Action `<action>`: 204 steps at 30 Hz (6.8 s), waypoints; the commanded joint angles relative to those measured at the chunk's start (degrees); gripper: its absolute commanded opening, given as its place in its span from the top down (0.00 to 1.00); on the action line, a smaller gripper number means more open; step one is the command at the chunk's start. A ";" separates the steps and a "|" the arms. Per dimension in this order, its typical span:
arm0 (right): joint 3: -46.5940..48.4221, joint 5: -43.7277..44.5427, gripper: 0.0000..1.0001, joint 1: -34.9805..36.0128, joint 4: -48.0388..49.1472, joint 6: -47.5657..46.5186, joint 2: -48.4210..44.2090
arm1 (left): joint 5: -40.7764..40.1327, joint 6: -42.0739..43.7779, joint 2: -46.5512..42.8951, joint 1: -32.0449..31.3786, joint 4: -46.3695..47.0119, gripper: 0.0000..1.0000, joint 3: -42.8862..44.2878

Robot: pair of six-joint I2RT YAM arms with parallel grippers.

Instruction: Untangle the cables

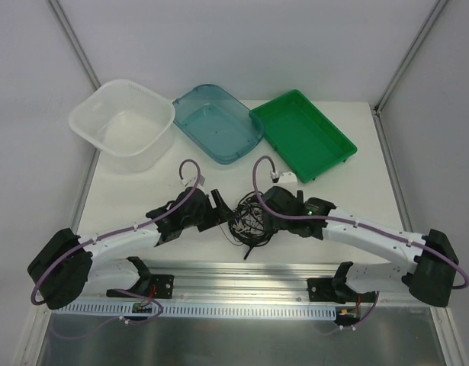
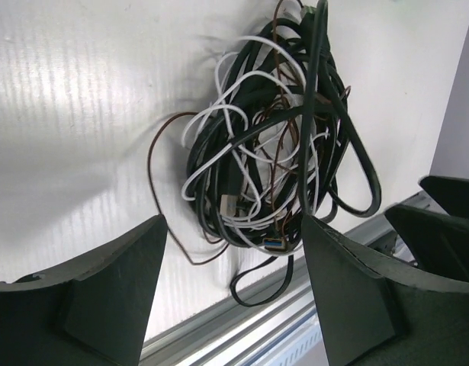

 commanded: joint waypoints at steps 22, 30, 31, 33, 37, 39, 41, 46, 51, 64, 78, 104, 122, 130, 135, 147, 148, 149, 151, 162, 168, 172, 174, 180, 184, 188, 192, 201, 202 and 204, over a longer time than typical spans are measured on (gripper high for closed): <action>-12.72 -6.49 0.18 0.61 19.63 -2.07 -14.58 | -14.24 9.93 19.07 -10.57 -12.88 1.00 24.68; -13.08 -8.79 0.21 -1.14 27.48 -0.31 -5.54 | -16.71 19.95 10.63 -14.44 -22.11 1.00 34.79; -12.99 -8.09 0.22 -1.49 28.09 0.21 -4.56 | -16.27 20.39 8.88 -14.62 -23.42 1.00 36.28; -13.25 -7.64 0.26 -2.81 28.97 1.70 -2.20 | -15.65 21.27 7.02 -14.79 -24.22 1.00 37.25; -14.92 -8.96 0.43 -5.80 31.35 3.99 0.98 | -15.74 21.88 1.58 -14.79 -26.24 1.00 39.01; -15.97 -9.40 0.53 -6.94 31.35 4.52 1.77 | -16.53 22.76 0.25 -14.88 -28.08 1.00 40.33; -16.59 -9.31 0.63 -7.73 30.21 5.84 1.16 | -19.67 24.69 -1.33 -14.79 -31.58 1.00 43.40; -14.68 -7.64 0.84 -8.18 20.56 4.27 -6.29 | -28.91 32.24 -1.34 -14.62 -40.21 1.00 54.36; -3.00 -6.50 0.78 -8.09 5.20 -3.90 -16.14 | -33.67 35.86 0.95 -13.92 -44.61 1.00 59.67; -6.12 -13.78 0.30 -7.56 9.88 -4.89 -22.22 | -24.44 22.69 0.68 -10.22 -44.97 1.00 48.68; -21.87 -26.44 0.28 -3.34 51.97 -7.52 -9.58 | -25.93 19.61 -1.51 -10.22 -44.97 1.00 48.95; 5.10 -10.97 0.99 -7.74 -9.33 -22.54 -27.75 | -31.89 38.32 -8.02 19.65 -51.99 1.00 58.89; 1.17 -16.95 0.86 -7.91 -4.18 -22.21 -26.28 | -30.51 30.86 -14.42 28.97 -54.02 1.00 31.12; 5.19 -13.61 0.33 -2.21 -4.96 -22.62 -16.33 | -7.78 29.10 -21.63 28.89 -50.60 1.00 29.35; 10.38 -26.15 0.33 -0.27 4.09 -27.89 -12.31 | -3.53 31.82 -23.83 28.89 -47.17 1.00 25.75; 20.84 -47.88 0.37 2.98 14.04 -40.20 6.77 | 7.73 38.76 -28.93 28.80 -35.92 1.00 14.67; 22.85 -47.89 0.39 3.25 13.43 -41.08 8.09 | 8.08 39.29 -28.93 28.89 -35.57 1.00 14.06; 23.56 -47.81 0.39 3.60 12.99 -42.74 10.89 | 8.43 39.47 -28.85 28.89 -35.13 1.00 13.62; 25.49 -47.63 0.41 3.78 11.58 -43.46 13.28 | 8.61 39.64 -29.28 28.89 -33.63 1.00 12.22; 16.11 -28.75 0.40 1.76 24.92 -32.40 15.67 | 5.01 38.33 -34.82 28.89 -32.31 1.00 9.75; 16.62 -17.68 0.45 -0.97 25.99 -20.62 13.20 | 3.33 38.32 -36.49 28.89 -32.31 1.00 9.04; 19.17 -14.58 0.51 -1.23 23.97 -14.65 14.60 | 4.12 38.41 -35.62 28.89 -32.40 1.00 9.13; 19.96 -14.41 0.52 -1.23 23.71 -13.06 16.27 | 4.56 38.41 -35.18 28.89 -32.40 1.00 9.22; 22.34 -13.88 0.59 -0.97 22.56 -7.26 21.01 | 5.70 38.41 -34.83 28.89 -32.31 1.00 9.13; 23.74 -12.48 0.66 -0.10 20.98 -4.62 23.30 | 7.46 38.67 -33.60 28.89 -32.31 1.00 9.31; 24.97 -11.42 0.69 0.70 19.31 -3.65 25.24 | 8.52 38.85 -32.80 28.89 -32.31 1.00 9.57; 26.90 -11.07 0.71 1.14 17.38 -2.77 27.44 | 8.78 38.85 -32.71 28.80 -32.31 1.00 9.57; 28.58 -6.59 0.82 2.02 12.19 -0.22 30.43 | 8.96 38.85 -32.98 28.89 -32.31 1.00 9.48; 28.84 -6.24 0.82 2.02 11.15 0.04 30.43 | 8.87 38.85 -32.98 28.89 -32.31 1.00 9.40; 29.19 -4.74 0.82 2.11 10.00 0.83 30.52 | 9.05 38.94 -32.98 28.89 -32.31 1.00 9.48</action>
